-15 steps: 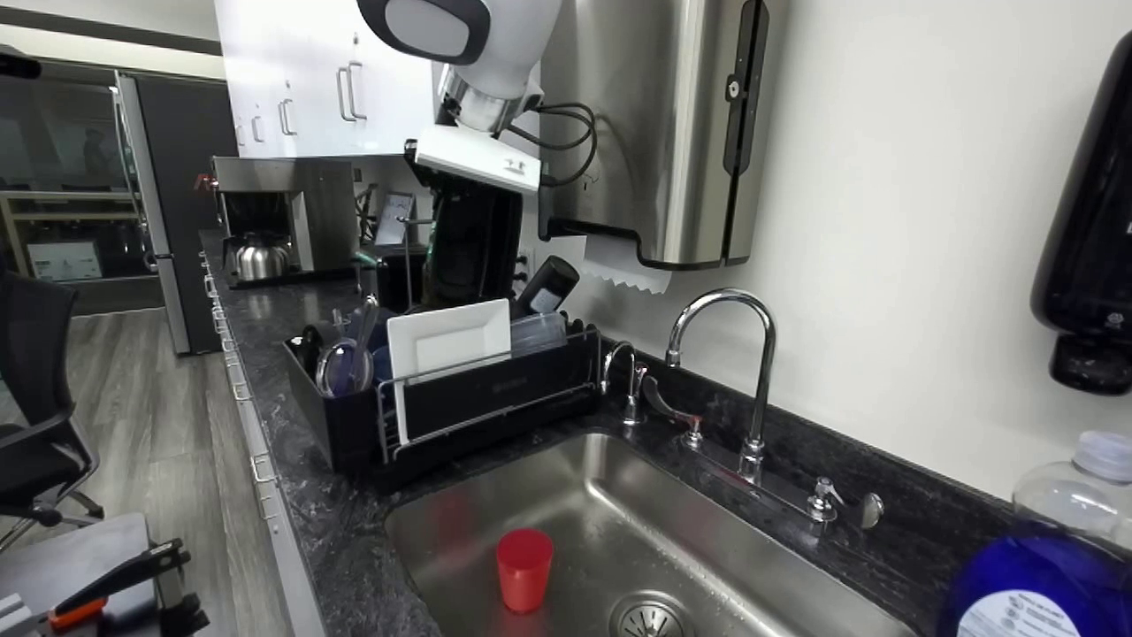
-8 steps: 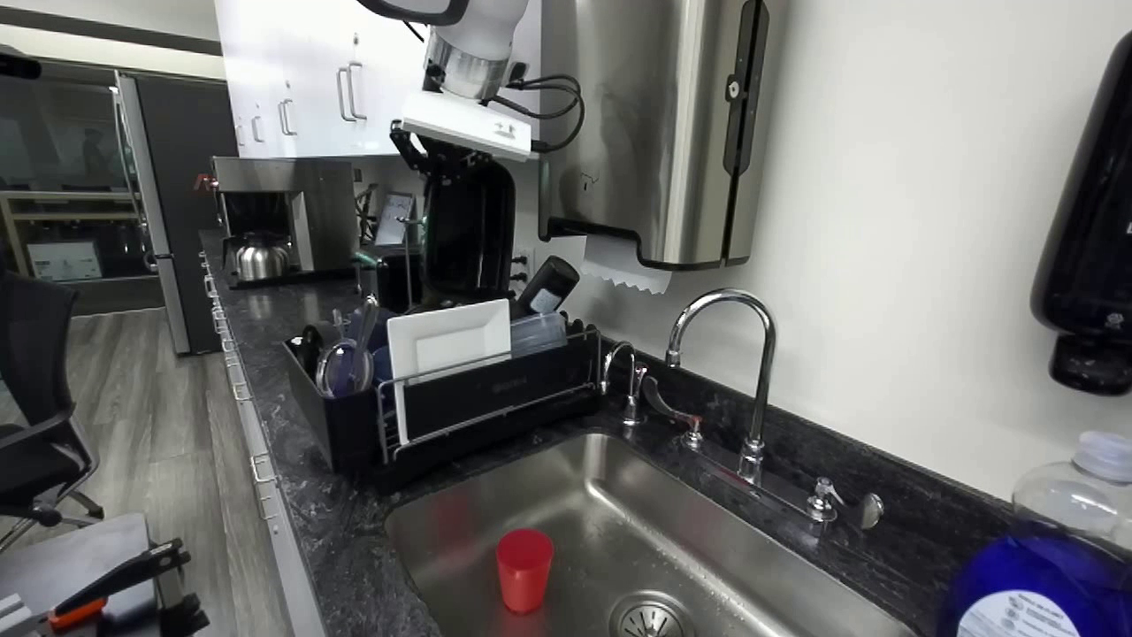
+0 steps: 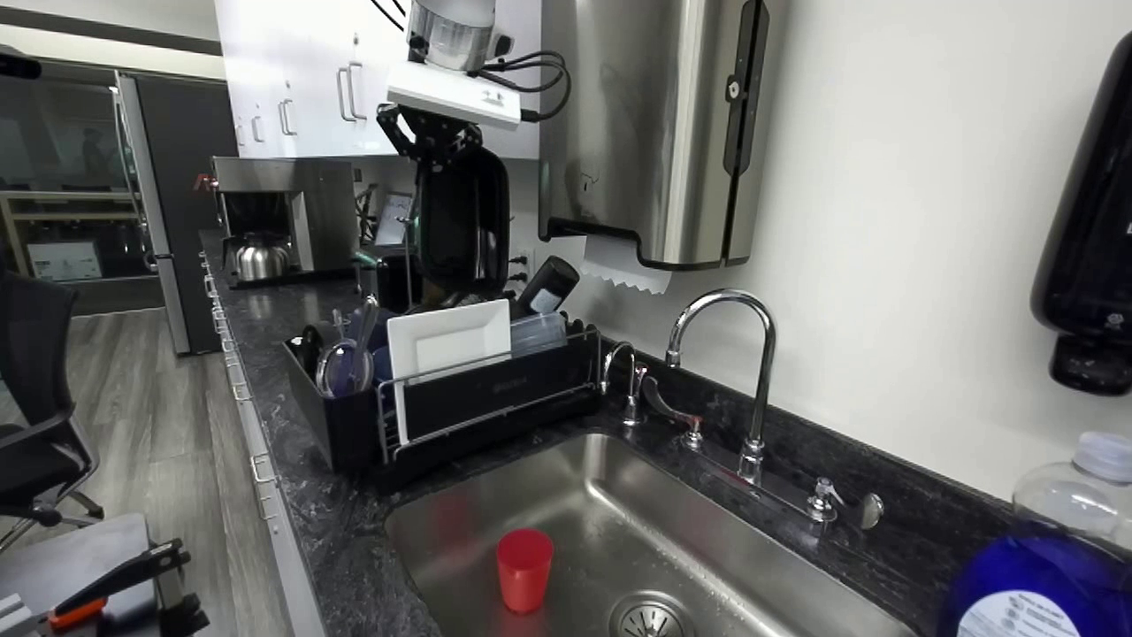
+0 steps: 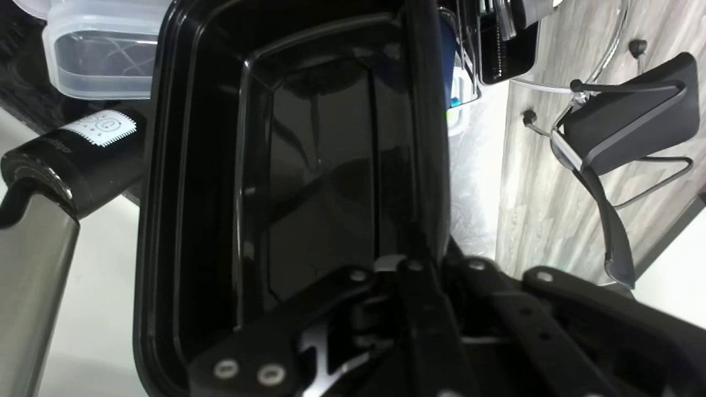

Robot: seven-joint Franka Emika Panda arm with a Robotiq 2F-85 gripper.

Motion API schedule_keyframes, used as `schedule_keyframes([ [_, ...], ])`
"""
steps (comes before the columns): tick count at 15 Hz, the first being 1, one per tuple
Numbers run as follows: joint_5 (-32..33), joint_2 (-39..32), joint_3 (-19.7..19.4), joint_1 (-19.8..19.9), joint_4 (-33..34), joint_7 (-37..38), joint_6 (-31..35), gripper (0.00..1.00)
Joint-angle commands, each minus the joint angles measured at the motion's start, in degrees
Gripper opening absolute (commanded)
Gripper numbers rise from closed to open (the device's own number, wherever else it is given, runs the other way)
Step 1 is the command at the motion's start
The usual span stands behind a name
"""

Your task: Remove the black lunchbox from the dish rack and place it in the sink

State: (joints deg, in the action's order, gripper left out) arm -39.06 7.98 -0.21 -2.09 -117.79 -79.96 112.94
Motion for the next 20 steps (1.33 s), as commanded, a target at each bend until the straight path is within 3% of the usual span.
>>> schedule_keyframes([
  [1, 4.47, 0.71, -0.04, 0.39, 0.63, 7.74, -0.18, 0.02],
  [9, 9.35, 0.84, -3.28, 1.99, 2.3, 25.35, -0.12, 0.02],
  [20, 11.68, 0.91, -6.42, 3.6, 1.03, 37.33, -0.3, 0.02],
])
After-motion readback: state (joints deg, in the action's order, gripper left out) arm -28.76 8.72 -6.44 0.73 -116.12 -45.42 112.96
